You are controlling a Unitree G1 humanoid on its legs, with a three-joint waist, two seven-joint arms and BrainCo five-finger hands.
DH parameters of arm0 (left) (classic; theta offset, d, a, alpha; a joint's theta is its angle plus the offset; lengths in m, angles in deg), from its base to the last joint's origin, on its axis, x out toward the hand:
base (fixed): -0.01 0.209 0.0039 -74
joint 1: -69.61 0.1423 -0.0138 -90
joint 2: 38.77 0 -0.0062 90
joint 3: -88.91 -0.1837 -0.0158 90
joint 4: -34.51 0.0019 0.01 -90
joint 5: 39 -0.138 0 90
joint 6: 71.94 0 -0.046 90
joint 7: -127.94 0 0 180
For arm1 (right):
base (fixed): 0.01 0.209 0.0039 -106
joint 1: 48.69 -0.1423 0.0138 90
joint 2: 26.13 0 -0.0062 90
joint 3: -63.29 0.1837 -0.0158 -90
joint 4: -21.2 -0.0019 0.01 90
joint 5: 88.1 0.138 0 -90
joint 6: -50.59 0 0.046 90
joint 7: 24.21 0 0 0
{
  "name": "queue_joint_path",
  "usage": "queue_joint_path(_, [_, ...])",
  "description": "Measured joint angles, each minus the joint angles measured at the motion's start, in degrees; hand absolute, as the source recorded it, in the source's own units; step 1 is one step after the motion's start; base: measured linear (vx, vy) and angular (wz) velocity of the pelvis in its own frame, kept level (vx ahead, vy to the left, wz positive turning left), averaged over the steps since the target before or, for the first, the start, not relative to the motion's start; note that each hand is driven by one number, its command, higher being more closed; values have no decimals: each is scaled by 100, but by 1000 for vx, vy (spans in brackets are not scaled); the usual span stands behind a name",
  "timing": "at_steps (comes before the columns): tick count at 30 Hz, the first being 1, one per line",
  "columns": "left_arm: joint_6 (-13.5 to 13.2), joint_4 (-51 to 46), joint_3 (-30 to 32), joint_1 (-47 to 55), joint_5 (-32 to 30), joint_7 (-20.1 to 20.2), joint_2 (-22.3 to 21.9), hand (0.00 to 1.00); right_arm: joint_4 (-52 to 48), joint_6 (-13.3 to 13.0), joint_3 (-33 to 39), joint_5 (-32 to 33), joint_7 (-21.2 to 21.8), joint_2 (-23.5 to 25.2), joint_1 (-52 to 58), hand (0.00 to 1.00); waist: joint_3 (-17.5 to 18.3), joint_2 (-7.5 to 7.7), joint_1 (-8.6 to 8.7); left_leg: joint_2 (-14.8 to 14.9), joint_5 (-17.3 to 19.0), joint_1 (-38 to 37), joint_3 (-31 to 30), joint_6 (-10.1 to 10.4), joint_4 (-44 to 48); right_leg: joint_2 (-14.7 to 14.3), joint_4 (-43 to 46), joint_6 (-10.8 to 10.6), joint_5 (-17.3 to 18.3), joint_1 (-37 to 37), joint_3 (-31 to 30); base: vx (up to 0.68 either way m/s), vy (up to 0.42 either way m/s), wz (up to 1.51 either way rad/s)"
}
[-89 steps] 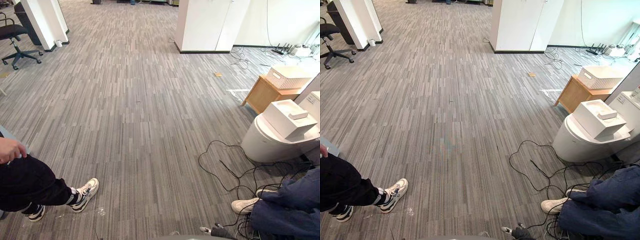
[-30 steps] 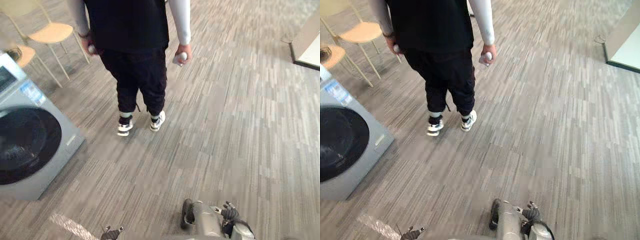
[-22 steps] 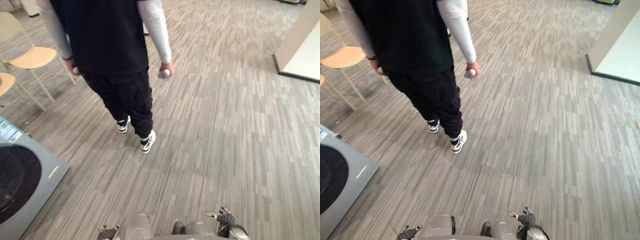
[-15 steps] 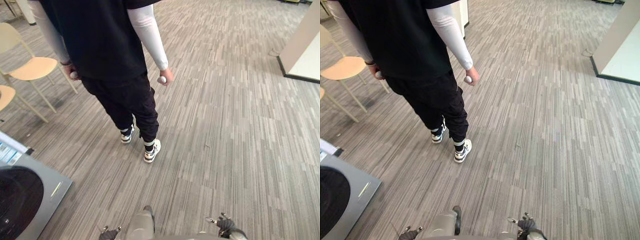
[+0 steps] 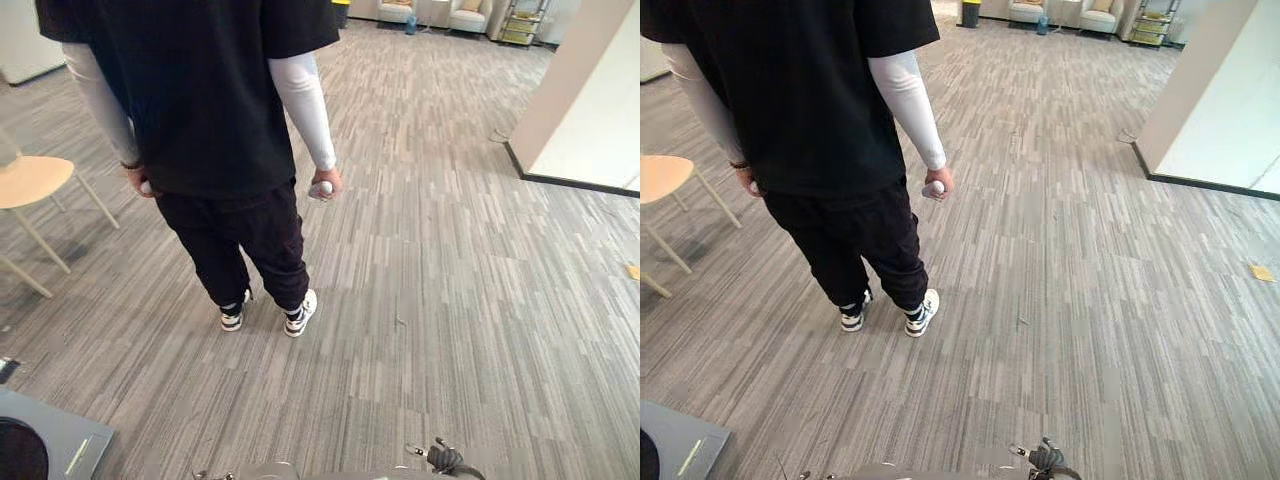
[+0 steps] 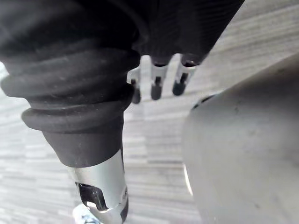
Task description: Organize washtable
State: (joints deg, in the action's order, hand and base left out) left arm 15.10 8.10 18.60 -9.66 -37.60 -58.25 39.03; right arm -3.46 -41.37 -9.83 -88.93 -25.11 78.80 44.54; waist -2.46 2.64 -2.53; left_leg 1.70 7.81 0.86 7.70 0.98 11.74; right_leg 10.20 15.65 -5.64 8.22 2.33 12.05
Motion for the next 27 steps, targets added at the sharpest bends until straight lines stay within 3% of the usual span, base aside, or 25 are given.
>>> queue_joint_path(4, [-4,1,-2,55,0,1,-69,0,81,-2,-25,-127,4,-103,-4,0,82,-150,4,74,-235,-80,-228,129,-420,-223,-585,92,-198,-250,275,100,-91,21])
queue_joint_path(5, [-13,-4,-440,22,-109,2,99,0,76,-1,-224,-144,-1,-194,-69,0,-216,-57,19,-190,-388,-592,-225,-13,-985,-157,-1345,-56,-509,-858,342,18,-22,7])
queue_joint_path(13, [-14,-3,-440,41,-105,2,86,0,78,0,-220,-143,-7,-203,-69,0,-253,-135,9,-177,-392,-675,-134,-14,-1070,-174,-1341,-56,-509,-853,215,0,0,-5])
queue_joint_path(27, [-27,122,-414,18,19,17,77,0,140,-1,134,71,-138,-151,-88,0,-169,-98,12,-222,-633,-762,-190,-43,-1706,-207,-1383,-49,-487,-698,51,54,-3,0])
